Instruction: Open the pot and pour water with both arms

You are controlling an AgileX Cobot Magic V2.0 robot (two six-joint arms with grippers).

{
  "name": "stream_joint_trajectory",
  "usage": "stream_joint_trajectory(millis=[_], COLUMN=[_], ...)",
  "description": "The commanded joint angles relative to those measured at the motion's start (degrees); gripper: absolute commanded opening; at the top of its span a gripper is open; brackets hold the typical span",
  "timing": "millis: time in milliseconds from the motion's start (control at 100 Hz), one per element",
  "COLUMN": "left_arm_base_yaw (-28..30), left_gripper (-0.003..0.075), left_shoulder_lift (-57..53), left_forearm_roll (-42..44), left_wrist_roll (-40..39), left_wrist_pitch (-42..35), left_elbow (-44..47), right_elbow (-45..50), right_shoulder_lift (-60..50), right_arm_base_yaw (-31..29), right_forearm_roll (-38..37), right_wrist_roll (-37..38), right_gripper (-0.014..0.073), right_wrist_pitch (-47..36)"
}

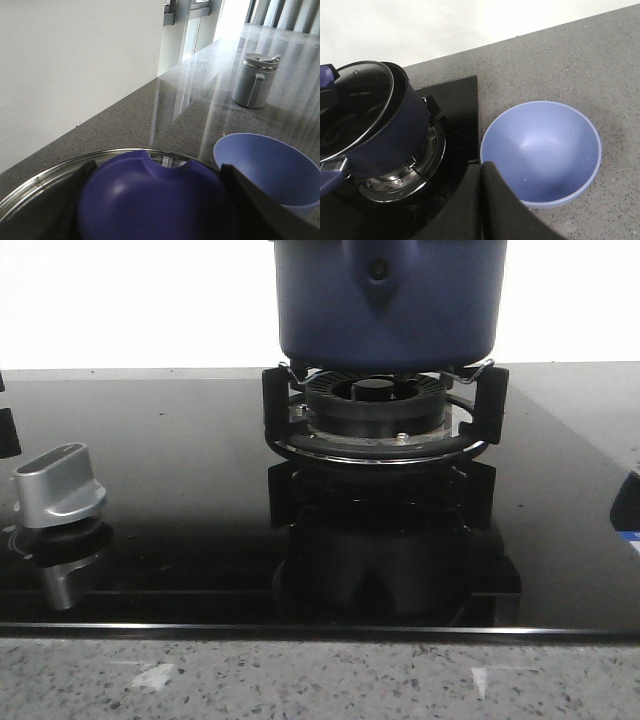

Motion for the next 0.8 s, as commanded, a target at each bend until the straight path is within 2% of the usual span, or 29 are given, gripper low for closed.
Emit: stream_joint_trajectory(millis=[0, 510, 790], left_arm_base_yaw=[-0.52, -2.14, -2.26], left_gripper=[0.0295, 0.0296, 0.0296], left_shoulder_lift=[-2.54, -2.39, -2.39], left_forearm_roll=[-5.61, -5.61, -5.61], left_wrist_roll=[0.47, 0.47, 0.47], left_wrist_pitch=[1.55, 1.31, -2.73], left_elbow=[-2.48, -2.89, -2.89], right_elbow=[-1.26, -1.26, -1.26], right_shoulder_lift=[0.16, 0.16, 0.16], right_arm_base_yaw=[0.09, 0.09, 0.09], right_forearm_roll=[-0.25, 0.22, 0.39], right_wrist_roll=[-0.66, -0.66, -0.66], right_gripper=[-0.0068, -0.0068, -0.0068], right_wrist_pitch=[-4.39, -3.86, -2.17])
